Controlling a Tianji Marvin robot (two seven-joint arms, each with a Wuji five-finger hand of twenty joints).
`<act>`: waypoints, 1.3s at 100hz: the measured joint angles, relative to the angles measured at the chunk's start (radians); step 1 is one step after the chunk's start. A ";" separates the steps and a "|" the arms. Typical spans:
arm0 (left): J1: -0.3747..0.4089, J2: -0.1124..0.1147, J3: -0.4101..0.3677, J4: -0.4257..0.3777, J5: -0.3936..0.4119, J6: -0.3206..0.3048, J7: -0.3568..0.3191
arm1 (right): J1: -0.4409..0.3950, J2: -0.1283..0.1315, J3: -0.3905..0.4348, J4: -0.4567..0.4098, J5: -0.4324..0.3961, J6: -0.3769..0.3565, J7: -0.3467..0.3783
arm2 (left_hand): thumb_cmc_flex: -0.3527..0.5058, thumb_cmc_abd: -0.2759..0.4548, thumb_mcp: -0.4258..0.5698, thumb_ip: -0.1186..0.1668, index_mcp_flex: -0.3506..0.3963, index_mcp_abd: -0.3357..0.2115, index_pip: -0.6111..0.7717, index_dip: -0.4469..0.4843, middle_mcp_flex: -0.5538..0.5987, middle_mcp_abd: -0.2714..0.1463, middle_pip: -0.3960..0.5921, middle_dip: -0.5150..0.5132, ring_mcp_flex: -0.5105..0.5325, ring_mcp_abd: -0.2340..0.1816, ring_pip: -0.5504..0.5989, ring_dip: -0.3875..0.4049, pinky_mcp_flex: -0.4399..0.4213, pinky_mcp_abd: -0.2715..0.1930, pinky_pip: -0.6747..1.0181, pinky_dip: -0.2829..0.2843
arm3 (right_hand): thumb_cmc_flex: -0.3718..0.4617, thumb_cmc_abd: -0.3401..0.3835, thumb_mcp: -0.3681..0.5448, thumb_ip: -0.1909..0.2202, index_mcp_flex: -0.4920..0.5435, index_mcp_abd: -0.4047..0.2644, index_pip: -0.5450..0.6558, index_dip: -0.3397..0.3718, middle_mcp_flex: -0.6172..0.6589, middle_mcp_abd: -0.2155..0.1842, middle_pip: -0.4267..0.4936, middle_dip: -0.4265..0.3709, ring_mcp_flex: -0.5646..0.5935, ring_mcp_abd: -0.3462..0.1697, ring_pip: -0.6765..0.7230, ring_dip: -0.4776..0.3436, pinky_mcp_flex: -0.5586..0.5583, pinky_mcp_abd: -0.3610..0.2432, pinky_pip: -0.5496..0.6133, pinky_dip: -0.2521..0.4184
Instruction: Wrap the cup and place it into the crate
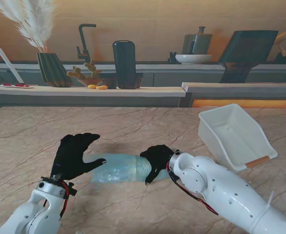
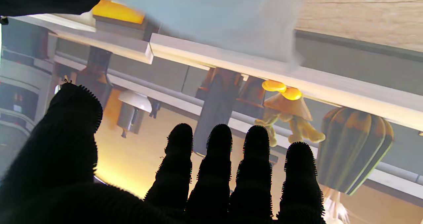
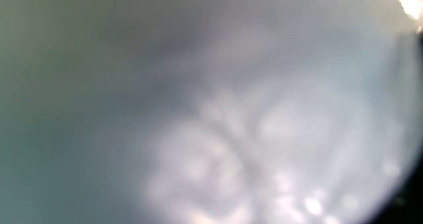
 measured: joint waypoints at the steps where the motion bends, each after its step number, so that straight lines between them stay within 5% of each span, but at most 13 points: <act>1: 0.001 0.000 -0.001 0.000 -0.001 0.000 0.002 | -0.002 0.000 0.006 -0.002 -0.001 -0.004 -0.003 | 0.000 0.000 0.000 0.000 0.002 0.000 0.000 0.000 0.000 0.000 0.000 0.000 0.000 0.000 0.000 0.000 0.000 0.000 0.000 0.000 | 0.000 0.000 0.000 0.000 0.000 0.000 0.000 0.000 0.000 0.000 0.000 0.000 0.001 0.000 0.000 -0.002 0.002 0.000 0.000 -0.001; 24: 0.007 -0.004 -0.009 0.006 -0.031 -0.006 0.030 | -0.046 0.005 0.125 -0.082 -0.027 -0.067 -0.012 | 0.001 0.000 -0.011 0.000 0.004 0.000 0.000 0.000 0.010 0.000 -0.009 0.001 0.008 0.001 0.000 0.000 0.000 0.000 0.000 0.000 | 0.000 -0.013 0.000 0.000 0.025 0.001 -0.024 0.010 0.032 0.002 -0.013 -0.001 0.037 0.000 -0.031 -0.007 0.047 0.007 -0.017 -0.011; 70: 0.004 -0.003 -0.006 0.005 -0.038 -0.004 0.005 | -0.191 0.009 0.581 -0.302 -0.272 -0.138 -0.061 | 0.013 0.021 -0.045 0.000 0.004 -0.038 0.000 -0.011 0.010 0.003 -0.011 0.000 0.008 0.016 -0.001 -0.001 0.023 0.001 0.001 0.002 | 0.000 -0.012 0.000 -0.038 0.027 0.001 -0.035 0.024 0.032 0.000 -0.028 -0.001 0.039 -0.001 -0.031 -0.001 0.049 0.007 -0.018 0.001; 102: -0.001 -0.002 0.004 -0.006 -0.100 -0.028 -0.082 | -0.297 0.029 0.820 -0.360 -0.418 -0.026 -0.140 | 0.038 0.021 -0.067 0.000 0.015 -0.024 0.000 -0.004 0.010 0.022 -0.012 0.000 0.008 0.024 -0.001 -0.001 0.026 -0.011 0.002 0.002 | 0.000 -0.012 0.000 -0.056 0.027 0.001 -0.035 0.026 0.029 -0.002 -0.028 -0.001 0.039 -0.001 -0.031 0.018 0.049 0.007 -0.018 0.006; 113: -0.011 0.000 0.012 -0.008 -0.135 -0.055 -0.136 | -0.328 0.036 0.865 -0.336 -0.440 0.023 -0.235 | 0.048 0.031 -0.069 0.000 0.015 -0.024 0.000 -0.004 0.010 0.022 -0.021 0.000 0.008 0.024 -0.001 -0.001 0.026 -0.025 0.002 0.002 | 0.000 -0.012 0.000 -0.056 0.027 0.001 -0.035 0.026 0.029 -0.002 -0.028 -0.001 0.039 -0.002 -0.031 0.019 0.049 0.007 -0.018 0.014; 130: -0.025 0.002 0.025 -0.009 -0.138 -0.050 -0.141 | -0.361 0.041 0.885 -0.286 -0.440 0.148 -0.255 | 0.055 0.040 -0.078 0.000 0.015 -0.024 0.000 -0.004 0.010 0.022 -0.021 0.000 0.008 0.024 -0.001 -0.002 0.027 -0.032 0.003 -0.011 | 0.000 -0.011 0.000 -0.056 0.027 0.001 -0.035 0.026 0.015 -0.002 -0.027 -0.003 0.039 -0.002 -0.031 0.020 0.049 0.007 -0.018 0.014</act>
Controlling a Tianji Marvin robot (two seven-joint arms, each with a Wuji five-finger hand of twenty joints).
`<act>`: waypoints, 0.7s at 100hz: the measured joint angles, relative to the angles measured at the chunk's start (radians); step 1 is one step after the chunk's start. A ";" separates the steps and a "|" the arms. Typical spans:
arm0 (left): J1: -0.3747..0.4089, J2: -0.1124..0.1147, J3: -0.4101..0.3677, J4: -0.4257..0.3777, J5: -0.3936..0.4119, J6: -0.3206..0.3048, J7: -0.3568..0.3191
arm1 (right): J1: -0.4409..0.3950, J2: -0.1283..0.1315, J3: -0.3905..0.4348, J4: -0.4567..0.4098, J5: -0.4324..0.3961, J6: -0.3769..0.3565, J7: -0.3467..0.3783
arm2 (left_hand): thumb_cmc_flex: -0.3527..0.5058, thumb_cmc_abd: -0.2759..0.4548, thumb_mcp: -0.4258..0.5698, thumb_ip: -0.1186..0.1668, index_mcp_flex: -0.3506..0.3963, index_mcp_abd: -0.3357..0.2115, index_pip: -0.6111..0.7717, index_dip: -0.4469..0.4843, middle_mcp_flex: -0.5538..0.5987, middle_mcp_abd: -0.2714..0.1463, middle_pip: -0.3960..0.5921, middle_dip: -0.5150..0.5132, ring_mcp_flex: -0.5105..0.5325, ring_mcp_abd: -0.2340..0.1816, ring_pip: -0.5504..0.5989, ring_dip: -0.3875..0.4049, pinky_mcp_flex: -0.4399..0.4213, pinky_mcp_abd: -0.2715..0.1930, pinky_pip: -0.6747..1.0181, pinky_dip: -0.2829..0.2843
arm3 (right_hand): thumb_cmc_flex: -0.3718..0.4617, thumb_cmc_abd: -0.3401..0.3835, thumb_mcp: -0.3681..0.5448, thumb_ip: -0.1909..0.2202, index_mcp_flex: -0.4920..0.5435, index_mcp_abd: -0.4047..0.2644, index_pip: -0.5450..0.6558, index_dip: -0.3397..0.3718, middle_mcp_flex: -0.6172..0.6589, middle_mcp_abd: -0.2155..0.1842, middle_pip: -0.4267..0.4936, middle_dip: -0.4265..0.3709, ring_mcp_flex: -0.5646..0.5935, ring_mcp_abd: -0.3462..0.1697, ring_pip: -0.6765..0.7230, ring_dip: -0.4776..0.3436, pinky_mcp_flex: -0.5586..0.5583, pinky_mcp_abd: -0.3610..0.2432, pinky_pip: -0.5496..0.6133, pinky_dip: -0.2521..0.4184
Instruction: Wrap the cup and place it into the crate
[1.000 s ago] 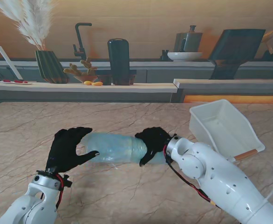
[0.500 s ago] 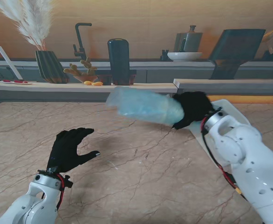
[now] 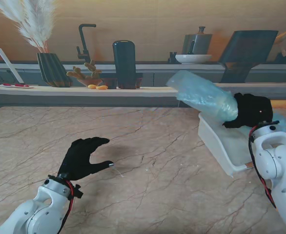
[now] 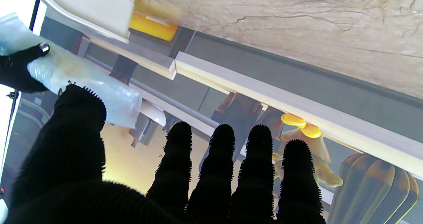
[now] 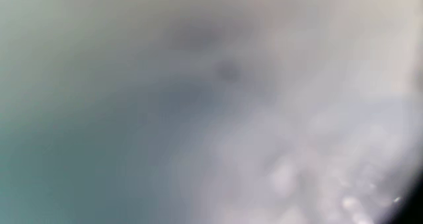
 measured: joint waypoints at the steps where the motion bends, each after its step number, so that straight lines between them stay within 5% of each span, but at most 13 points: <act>1: 0.000 0.000 0.000 0.000 0.000 0.000 0.000 | -0.001 0.000 0.000 0.005 0.000 0.005 -0.002 | 0.000 0.000 -0.004 0.000 0.000 0.000 0.000 0.000 0.000 0.000 0.000 0.000 0.000 0.000 0.000 0.000 0.001 0.000 0.000 0.000 | 0.000 0.000 0.000 0.000 0.000 0.000 0.000 0.000 0.000 0.000 0.000 0.000 0.000 0.000 0.000 0.000 0.000 0.000 0.000 0.000; 22: -0.007 0.000 0.004 0.001 -0.018 0.001 -0.013 | 0.004 0.004 -0.041 0.135 0.005 0.114 -0.044 | 0.000 0.001 -0.022 0.000 0.000 0.000 0.000 0.000 0.000 0.000 -0.001 0.000 0.000 0.000 0.000 0.000 0.001 -0.003 0.008 -0.010 | 0.000 0.007 0.000 0.000 -0.002 0.000 0.000 -0.001 -0.021 0.000 0.002 -0.009 0.000 0.000 0.000 0.000 0.000 0.000 0.000 0.000; 70: -0.019 0.002 0.005 0.009 -0.030 0.001 -0.033 | 0.109 -0.003 -0.206 0.371 0.115 0.212 -0.126 | 0.010 0.011 -0.046 0.000 0.000 0.000 0.000 0.000 0.000 0.000 -0.001 -0.005 0.000 0.000 0.000 -0.002 0.001 -0.005 0.022 -0.022 | 0.000 0.028 0.000 -0.001 -0.016 0.003 0.000 -0.005 -0.030 0.000 0.015 -0.023 -0.003 -0.006 0.000 0.000 -0.003 -0.007 -0.001 0.000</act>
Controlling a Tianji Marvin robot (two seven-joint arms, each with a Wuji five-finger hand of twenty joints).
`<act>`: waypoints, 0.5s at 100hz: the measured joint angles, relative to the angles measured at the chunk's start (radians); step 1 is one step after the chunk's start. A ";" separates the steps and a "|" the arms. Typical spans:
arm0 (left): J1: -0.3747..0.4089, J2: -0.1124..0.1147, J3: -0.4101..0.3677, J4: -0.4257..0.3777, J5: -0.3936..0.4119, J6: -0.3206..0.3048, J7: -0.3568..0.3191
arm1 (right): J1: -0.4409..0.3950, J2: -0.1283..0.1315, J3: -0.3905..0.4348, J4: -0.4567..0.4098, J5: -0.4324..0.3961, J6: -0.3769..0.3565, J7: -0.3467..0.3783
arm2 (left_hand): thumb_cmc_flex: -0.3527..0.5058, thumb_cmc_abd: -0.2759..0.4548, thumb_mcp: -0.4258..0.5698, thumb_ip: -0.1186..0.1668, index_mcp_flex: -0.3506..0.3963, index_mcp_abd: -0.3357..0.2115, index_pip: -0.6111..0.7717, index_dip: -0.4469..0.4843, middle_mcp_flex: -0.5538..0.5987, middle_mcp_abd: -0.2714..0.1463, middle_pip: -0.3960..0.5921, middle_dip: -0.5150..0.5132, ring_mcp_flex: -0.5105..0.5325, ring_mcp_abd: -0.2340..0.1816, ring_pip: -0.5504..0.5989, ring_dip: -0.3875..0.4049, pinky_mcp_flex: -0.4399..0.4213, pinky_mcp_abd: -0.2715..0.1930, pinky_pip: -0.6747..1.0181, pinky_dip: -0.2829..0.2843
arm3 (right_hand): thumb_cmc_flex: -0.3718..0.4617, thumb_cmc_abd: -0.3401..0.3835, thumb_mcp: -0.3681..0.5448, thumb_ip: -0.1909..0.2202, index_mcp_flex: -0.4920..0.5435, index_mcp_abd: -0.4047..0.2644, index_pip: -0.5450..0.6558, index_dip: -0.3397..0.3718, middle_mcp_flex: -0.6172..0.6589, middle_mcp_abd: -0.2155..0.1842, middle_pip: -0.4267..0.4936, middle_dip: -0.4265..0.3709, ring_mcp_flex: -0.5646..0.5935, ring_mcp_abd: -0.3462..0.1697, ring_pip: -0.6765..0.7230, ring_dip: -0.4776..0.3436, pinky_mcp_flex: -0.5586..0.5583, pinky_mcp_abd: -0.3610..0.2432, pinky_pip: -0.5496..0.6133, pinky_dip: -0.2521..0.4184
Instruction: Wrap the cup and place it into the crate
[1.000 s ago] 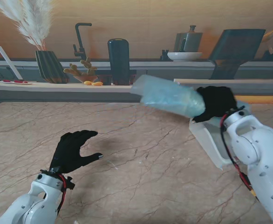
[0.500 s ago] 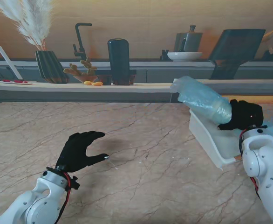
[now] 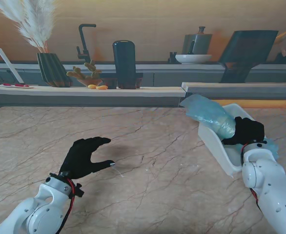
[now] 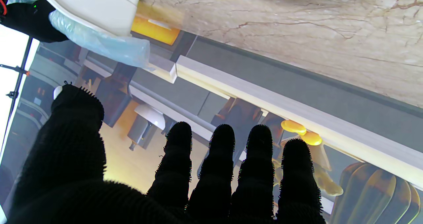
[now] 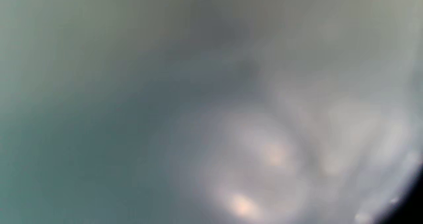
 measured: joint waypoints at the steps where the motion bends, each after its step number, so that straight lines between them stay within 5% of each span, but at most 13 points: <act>1: 0.000 0.000 -0.001 0.000 0.000 -0.001 0.001 | 0.003 0.000 -0.004 0.004 0.001 0.005 0.000 | 0.000 0.000 0.000 0.000 0.000 0.000 0.000 0.000 0.000 0.000 0.000 0.000 0.000 0.000 0.000 0.000 0.000 0.000 0.000 0.000 | 0.000 0.000 0.000 0.000 0.000 0.000 0.000 0.000 0.000 0.000 0.000 0.000 0.000 0.000 0.000 0.000 0.000 0.000 0.000 0.000; 23: 0.004 -0.001 -0.007 0.003 -0.002 -0.006 0.015 | 0.059 -0.007 -0.080 0.090 0.095 0.092 0.011 | 0.022 0.003 -0.012 0.000 0.012 0.000 0.000 0.000 0.000 0.000 0.000 0.000 0.000 0.000 0.000 0.000 0.000 0.000 0.005 0.000 | 0.000 0.002 0.000 0.000 -0.006 0.000 0.000 -0.011 -0.009 0.000 0.002 -0.013 -0.007 0.000 0.000 0.000 -0.012 -0.001 0.000 0.000; 50: 0.005 -0.001 -0.006 0.003 -0.003 -0.004 0.011 | 0.062 -0.020 -0.084 0.071 0.166 0.153 0.169 | 0.023 0.011 -0.023 0.017 0.012 0.000 0.000 0.000 0.000 0.000 0.000 0.000 0.000 0.000 0.001 0.000 0.000 0.000 0.013 -0.009 | 0.013 0.026 0.000 -0.022 -0.048 0.002 0.001 -0.073 -0.052 0.029 -0.019 -0.028 -0.051 -0.002 0.000 0.000 -0.085 -0.011 -0.016 -0.009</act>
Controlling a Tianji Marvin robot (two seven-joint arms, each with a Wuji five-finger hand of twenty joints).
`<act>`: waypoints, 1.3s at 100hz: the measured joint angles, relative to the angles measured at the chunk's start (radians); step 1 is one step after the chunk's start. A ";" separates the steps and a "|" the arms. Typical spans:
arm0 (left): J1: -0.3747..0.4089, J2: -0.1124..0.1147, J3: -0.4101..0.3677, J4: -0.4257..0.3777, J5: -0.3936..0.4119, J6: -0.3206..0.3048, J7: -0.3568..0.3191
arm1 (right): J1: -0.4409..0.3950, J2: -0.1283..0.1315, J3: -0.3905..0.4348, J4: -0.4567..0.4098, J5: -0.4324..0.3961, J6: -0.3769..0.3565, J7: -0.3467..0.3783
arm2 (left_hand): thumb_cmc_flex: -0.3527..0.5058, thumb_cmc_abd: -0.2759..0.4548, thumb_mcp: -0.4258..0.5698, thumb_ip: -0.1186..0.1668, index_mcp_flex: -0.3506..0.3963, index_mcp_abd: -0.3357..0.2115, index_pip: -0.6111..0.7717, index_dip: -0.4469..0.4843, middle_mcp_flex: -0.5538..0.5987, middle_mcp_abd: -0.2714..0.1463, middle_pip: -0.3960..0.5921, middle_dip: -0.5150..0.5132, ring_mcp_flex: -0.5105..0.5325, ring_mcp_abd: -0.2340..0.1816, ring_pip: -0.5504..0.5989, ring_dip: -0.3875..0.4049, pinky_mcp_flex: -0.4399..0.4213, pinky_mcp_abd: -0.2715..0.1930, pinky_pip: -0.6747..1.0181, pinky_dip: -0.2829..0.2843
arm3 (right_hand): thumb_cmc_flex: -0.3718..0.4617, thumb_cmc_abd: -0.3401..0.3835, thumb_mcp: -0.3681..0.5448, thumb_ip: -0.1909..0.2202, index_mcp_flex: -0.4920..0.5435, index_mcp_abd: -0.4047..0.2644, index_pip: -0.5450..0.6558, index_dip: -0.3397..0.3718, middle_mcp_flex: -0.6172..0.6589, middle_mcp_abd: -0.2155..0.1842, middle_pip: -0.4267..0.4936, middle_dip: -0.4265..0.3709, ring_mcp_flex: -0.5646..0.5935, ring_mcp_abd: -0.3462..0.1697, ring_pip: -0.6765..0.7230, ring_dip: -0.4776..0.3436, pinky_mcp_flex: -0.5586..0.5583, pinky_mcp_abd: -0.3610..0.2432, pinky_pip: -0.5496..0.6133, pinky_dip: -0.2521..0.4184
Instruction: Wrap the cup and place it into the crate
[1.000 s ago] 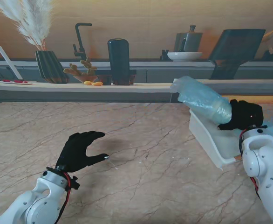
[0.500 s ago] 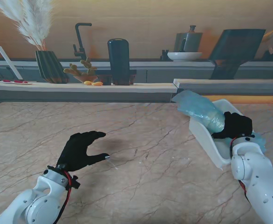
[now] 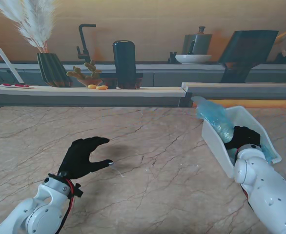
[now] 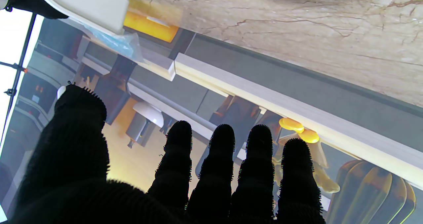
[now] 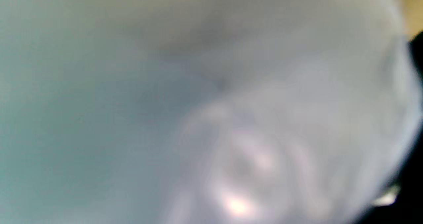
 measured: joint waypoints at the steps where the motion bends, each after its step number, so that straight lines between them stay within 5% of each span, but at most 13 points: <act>1: 0.000 0.000 0.000 0.000 0.000 0.000 0.000 | -0.001 0.000 0.002 -0.004 0.002 0.002 0.012 | 0.000 0.000 0.000 0.000 0.000 0.000 0.000 0.000 0.000 0.000 0.000 0.000 0.000 0.000 0.000 0.000 0.000 0.000 0.000 0.000 | 0.000 0.000 0.000 0.000 0.000 0.000 0.000 0.000 0.000 0.000 0.000 0.000 0.000 0.000 0.000 0.000 0.000 0.000 0.000 0.000; 12: 0.000 0.000 0.001 0.000 -0.004 0.002 0.000 | -0.011 0.000 0.010 -0.049 0.020 0.042 0.122 | 0.000 0.000 -0.012 0.000 0.001 0.000 0.000 0.000 0.000 0.000 0.000 0.000 0.000 0.000 0.001 0.000 0.000 0.000 0.001 0.000 | 0.081 0.049 0.000 -0.002 -0.116 0.016 -0.038 -0.035 -0.153 0.024 -0.033 -0.009 -0.145 0.008 -0.034 -0.002 -0.168 -0.005 -0.115 -0.046; 26: 0.000 0.000 0.001 0.000 -0.008 0.004 -0.003 | -0.005 0.000 -0.008 -0.048 0.053 0.108 0.133 | 0.001 0.012 -0.023 0.000 0.013 0.000 0.000 0.001 0.002 0.000 0.000 0.000 0.000 0.000 0.001 0.000 0.000 0.000 0.002 -0.001 | 0.181 0.099 0.000 0.000 -0.220 0.033 -0.194 0.073 -0.312 0.035 -0.089 -0.025 -0.331 0.029 -0.093 -0.037 -0.380 0.045 -0.276 -0.124; 41: 0.000 -0.001 0.001 0.000 -0.008 0.004 0.001 | 0.006 0.002 -0.013 -0.050 0.053 0.144 0.225 | 0.021 0.022 -0.034 0.000 0.023 0.000 0.001 0.001 0.008 0.000 0.000 0.000 0.000 0.000 0.001 0.000 0.000 0.000 0.012 -0.002 | 0.206 0.156 0.002 0.022 -0.321 0.033 -0.265 0.086 -0.439 0.035 -0.151 -0.060 -0.459 0.018 -0.163 -0.053 -0.533 0.047 -0.404 -0.131; 70: -0.001 -0.001 0.002 0.000 -0.011 0.008 0.000 | -0.001 0.003 0.008 -0.069 0.065 0.141 0.232 | 0.029 0.042 -0.047 0.000 0.029 0.000 0.002 0.006 0.008 0.000 0.000 0.000 0.000 0.000 0.002 0.000 0.000 0.000 0.013 -0.002 | 0.215 0.207 0.009 0.026 -0.369 0.022 -0.328 0.086 -0.544 0.035 -0.200 -0.072 -0.538 0.018 -0.248 -0.075 -0.583 0.047 -0.510 -0.101; 110: -0.002 -0.002 0.005 0.001 -0.010 0.019 0.006 | -0.023 0.008 0.032 -0.104 -0.052 0.077 0.178 | 0.041 0.043 -0.074 0.000 0.036 0.000 0.003 0.007 0.017 0.000 0.000 0.000 0.001 0.000 0.002 0.000 0.000 0.000 0.025 -0.002 | 0.153 0.216 0.064 0.044 -0.422 -0.022 -0.336 0.093 -0.625 0.035 -0.217 -0.095 -0.581 0.018 -0.305 -0.101 -0.583 0.047 -0.570 -0.041; 130: -0.004 -0.002 0.006 0.004 -0.009 0.020 0.009 | -0.043 0.018 0.049 -0.160 -0.142 0.061 0.232 | 0.053 0.043 -0.082 0.000 0.039 0.000 0.004 0.008 0.019 0.000 0.000 0.000 0.001 0.000 0.002 0.000 0.000 0.000 0.025 -0.002 | 0.155 0.226 0.063 0.044 -0.431 -0.027 -0.341 0.093 -0.637 0.035 -0.230 -0.099 -0.590 0.018 -0.343 -0.124 -0.595 0.047 -0.629 -0.030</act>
